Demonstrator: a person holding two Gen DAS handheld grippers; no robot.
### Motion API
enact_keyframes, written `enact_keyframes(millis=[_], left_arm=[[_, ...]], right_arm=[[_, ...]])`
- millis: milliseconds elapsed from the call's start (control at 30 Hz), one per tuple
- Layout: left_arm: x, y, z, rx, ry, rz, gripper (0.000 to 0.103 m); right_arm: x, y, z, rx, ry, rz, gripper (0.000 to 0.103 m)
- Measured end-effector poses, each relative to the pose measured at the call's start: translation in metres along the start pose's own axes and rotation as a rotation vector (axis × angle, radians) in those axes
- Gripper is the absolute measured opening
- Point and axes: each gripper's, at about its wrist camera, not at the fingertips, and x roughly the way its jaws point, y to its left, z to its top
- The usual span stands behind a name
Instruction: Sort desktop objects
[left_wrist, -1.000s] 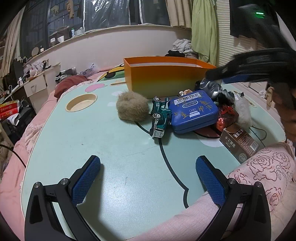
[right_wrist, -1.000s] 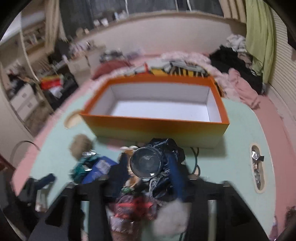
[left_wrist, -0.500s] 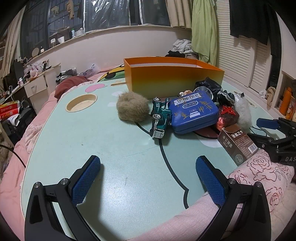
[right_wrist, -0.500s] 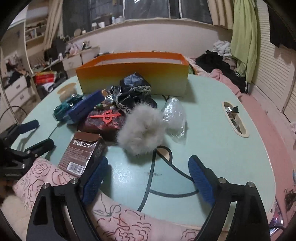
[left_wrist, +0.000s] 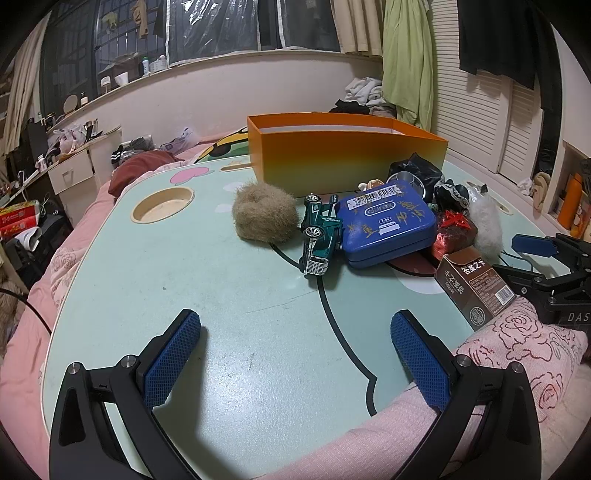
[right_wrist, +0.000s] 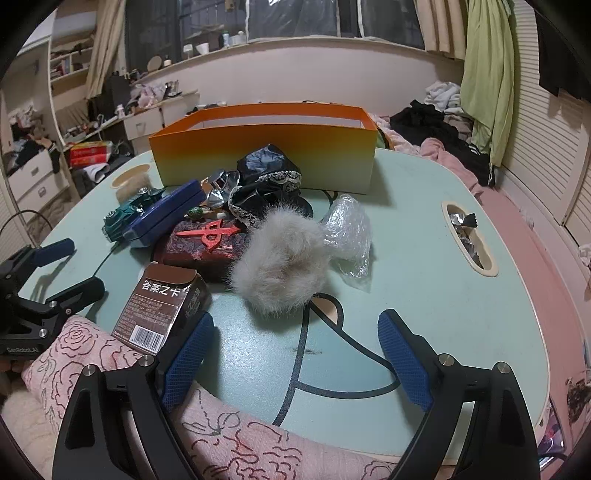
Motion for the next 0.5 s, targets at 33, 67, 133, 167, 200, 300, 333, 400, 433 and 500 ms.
enact_keyframes(millis=[33,67,133,167,200,300,333,400,433,500], left_arm=[[0.0,-0.001,0.0,0.0,0.001,0.0,0.103],[-0.001,-0.001,0.001,0.0,0.003,0.0,0.103],[-0.001,-0.002,0.001,0.004,0.013,-0.003,0.103],[-0.001,-0.002,0.003,0.007,0.024,-0.007,0.103],[0.003,-0.002,0.005,0.009,0.042,-0.01,0.103],[0.007,0.003,0.022,-0.028,0.117,-0.05,0.102],[0.001,0.007,0.036,-0.088,0.095,-0.065,0.102],[-0.01,0.007,0.056,-0.138,0.029,-0.1,0.102],[-0.016,0.002,0.073,-0.128,-0.008,-0.108,0.103],[-0.018,-0.008,0.103,-0.101,-0.024,-0.067,0.102]], right_arm=[[0.0,0.0,0.0,0.0,0.0,0.001,0.091],[0.0,0.0,0.0,0.0,0.0,0.001,0.091],[0.0,0.0,0.0,0.0,0.0,0.001,0.091],[0.0,0.0,0.0,0.0,0.0,0.001,0.091],[0.0,0.0,0.0,0.001,0.0,0.001,0.091],[-0.001,0.0,-0.001,0.002,0.0,0.002,0.092],[-0.001,0.0,-0.002,0.003,0.0,0.003,0.092],[-0.002,-0.001,-0.002,0.001,-0.001,0.003,0.092],[-0.002,-0.001,-0.002,0.002,-0.001,0.003,0.092],[-0.002,-0.001,-0.002,0.002,0.0,0.002,0.093]])
